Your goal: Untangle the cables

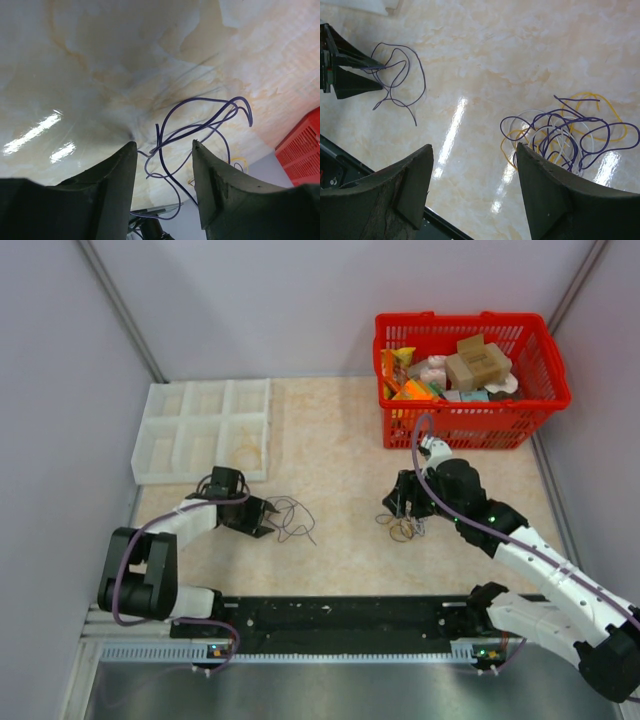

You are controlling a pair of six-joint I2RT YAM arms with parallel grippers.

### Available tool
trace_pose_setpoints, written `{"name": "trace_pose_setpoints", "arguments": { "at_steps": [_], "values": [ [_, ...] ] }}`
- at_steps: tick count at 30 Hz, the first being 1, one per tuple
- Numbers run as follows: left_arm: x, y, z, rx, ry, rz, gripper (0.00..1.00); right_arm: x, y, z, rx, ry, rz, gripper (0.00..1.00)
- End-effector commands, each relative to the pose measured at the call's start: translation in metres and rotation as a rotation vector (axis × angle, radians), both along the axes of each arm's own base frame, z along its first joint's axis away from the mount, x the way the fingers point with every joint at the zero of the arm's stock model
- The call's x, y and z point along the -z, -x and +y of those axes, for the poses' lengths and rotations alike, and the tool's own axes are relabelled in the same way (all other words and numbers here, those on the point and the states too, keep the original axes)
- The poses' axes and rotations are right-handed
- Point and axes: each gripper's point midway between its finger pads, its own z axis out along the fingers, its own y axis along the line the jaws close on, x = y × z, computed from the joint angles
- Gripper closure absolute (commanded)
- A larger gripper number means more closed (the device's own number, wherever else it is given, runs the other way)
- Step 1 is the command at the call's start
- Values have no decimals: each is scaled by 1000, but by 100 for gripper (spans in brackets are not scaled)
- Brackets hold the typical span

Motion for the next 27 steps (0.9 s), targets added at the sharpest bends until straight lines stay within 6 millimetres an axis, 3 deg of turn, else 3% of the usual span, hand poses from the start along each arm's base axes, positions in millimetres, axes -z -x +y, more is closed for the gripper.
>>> {"name": "trace_pose_setpoints", "arguments": {
  "at_steps": [1,10,13,15,17,20,22,25,27],
  "values": [
    [-2,-15,8,-40,-35,-72,49,-14,-3,6,-12,-29,-52,33],
    [1,-39,24,18,-161,-230,55,-17,0,6,-19,-41,-56,34],
    [-9,-48,17,45,-128,-314,72,-19,0,5,-17,-41,-61,34],
    [-19,-54,12,75,-105,-364,98,-22,0,3,-12,-40,-73,34],
    [-31,-60,15,112,-120,-405,100,-24,0,1,-7,-34,-81,34],
    [-67,-69,18,165,-125,-530,100,-28,-1,-2,3,-29,-91,34],
    [-107,-73,19,207,-155,-668,100,-30,-1,-3,9,-30,-104,34],
    [-169,-71,35,240,-314,-838,100,-30,-3,-4,10,-21,-108,34],
    [-199,-68,56,206,-448,-888,100,-29,-4,-3,7,-16,-104,34]
  ]
}}
